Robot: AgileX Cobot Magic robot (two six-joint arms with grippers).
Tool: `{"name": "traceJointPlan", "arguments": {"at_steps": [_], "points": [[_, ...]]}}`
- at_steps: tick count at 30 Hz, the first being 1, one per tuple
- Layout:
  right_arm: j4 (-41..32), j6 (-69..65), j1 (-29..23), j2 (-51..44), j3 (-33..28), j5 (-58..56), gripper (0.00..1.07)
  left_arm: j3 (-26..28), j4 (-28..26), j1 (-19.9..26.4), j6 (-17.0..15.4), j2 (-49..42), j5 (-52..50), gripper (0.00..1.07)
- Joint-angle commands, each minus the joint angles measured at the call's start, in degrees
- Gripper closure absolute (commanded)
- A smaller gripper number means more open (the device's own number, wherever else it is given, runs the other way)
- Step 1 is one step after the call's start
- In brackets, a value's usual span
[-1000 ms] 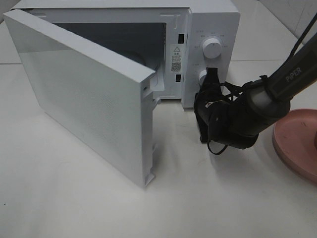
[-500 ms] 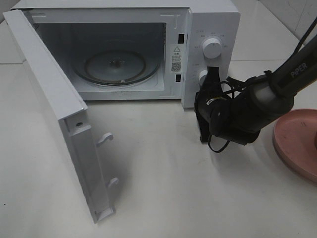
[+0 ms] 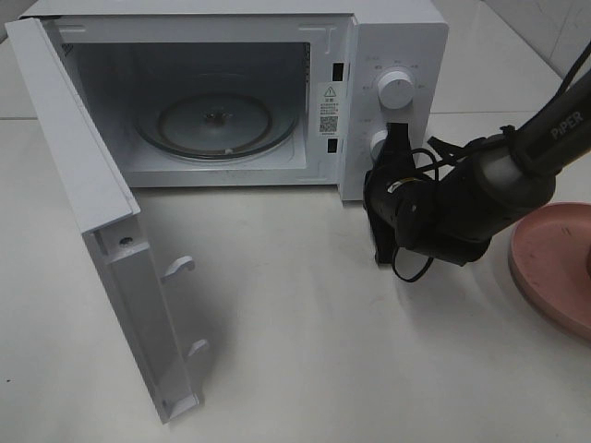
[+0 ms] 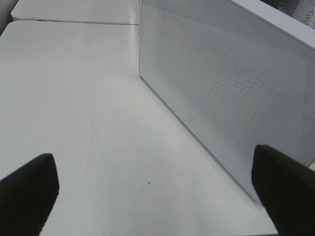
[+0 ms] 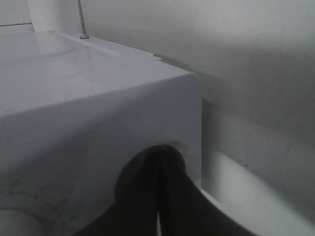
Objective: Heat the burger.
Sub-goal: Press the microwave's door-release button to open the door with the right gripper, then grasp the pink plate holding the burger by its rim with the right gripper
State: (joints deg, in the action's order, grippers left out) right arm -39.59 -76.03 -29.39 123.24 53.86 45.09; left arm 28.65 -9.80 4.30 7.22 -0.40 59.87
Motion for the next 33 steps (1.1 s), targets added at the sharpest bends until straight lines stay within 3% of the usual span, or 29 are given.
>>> {"name": "traceJointPlan", "arguments": {"at_steps": [1,23,28,33], "points": [[4.81,-0.11,-0.17,-2.23,-0.34,4.76,1.07,-0.17,-0.69,0.0,-0.06,-1.03,-0.34,0.07],[7.33,4.98,-0.17,-13.35,-12.95,-3.84,1.07,-0.17,-0.63,0.0,-0.06,-1.03,-0.34,0.07],[11.34,6.3,-0.17,-18.05,-14.9,-9.05,1.07,-0.17,-0.63,0.0,-0.06,-1.03,-0.34,0.07],[12.55,16.04,0.0,-23.26,-15.18,-20.05,1.07,-0.17,-0.63,0.0,-0.06,-1.03,-0.34,0.07]]}}
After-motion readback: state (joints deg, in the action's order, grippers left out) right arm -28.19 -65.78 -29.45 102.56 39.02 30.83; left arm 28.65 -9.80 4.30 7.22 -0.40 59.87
